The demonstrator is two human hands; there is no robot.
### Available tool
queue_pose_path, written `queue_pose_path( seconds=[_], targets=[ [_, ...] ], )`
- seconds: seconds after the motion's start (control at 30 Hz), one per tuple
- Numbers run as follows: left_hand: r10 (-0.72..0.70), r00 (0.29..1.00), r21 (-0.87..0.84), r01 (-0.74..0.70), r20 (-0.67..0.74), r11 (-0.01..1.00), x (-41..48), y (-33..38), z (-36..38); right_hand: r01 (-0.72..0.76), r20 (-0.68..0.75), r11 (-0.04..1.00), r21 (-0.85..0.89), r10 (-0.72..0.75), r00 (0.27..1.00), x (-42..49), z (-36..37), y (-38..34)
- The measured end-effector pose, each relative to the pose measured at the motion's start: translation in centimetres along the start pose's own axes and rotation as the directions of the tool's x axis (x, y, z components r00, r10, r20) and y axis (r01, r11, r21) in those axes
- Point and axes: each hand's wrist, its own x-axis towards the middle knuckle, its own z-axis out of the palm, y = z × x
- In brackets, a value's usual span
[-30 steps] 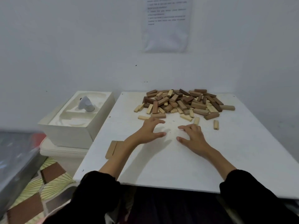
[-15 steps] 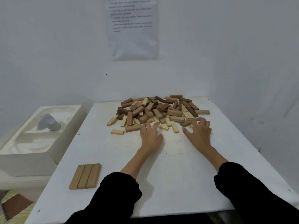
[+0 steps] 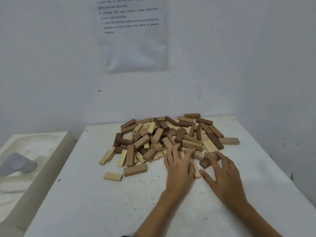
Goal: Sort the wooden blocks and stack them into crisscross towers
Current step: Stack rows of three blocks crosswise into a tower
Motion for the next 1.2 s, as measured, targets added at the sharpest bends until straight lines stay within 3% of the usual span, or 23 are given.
queue_pose_path(
  seconds=[0.27,0.43,0.77,1.0,1.2],
  targets=[
    [0.057,0.998,0.04,-0.056,-0.022,0.998,0.1,-0.5,0.2,0.006,-0.004,0.998,0.055,-0.006,1.0,0.2,-0.6,-0.3],
    [0.112,0.994,0.091,-0.111,-0.01,0.99,0.6,-0.8,0.2,-0.123,0.077,0.981,0.149,0.113,0.991,0.6,-1.3,-0.4],
    [0.175,0.983,0.13,-0.167,-0.052,0.977,0.8,-0.8,0.1,-0.152,0.066,0.97,0.19,0.142,0.988,0.6,-1.8,-0.6],
    [0.208,0.978,0.152,-0.209,0.024,0.966,2.0,-0.6,-0.8,-0.148,0.057,0.968,0.201,0.139,0.989,0.6,-1.7,-0.5],
    [0.309,0.943,0.407,-0.237,-0.121,0.882,5.3,0.1,-1.4,-0.155,0.065,0.97,0.188,0.146,0.987,0.6,-1.7,-0.5]
  ],
)
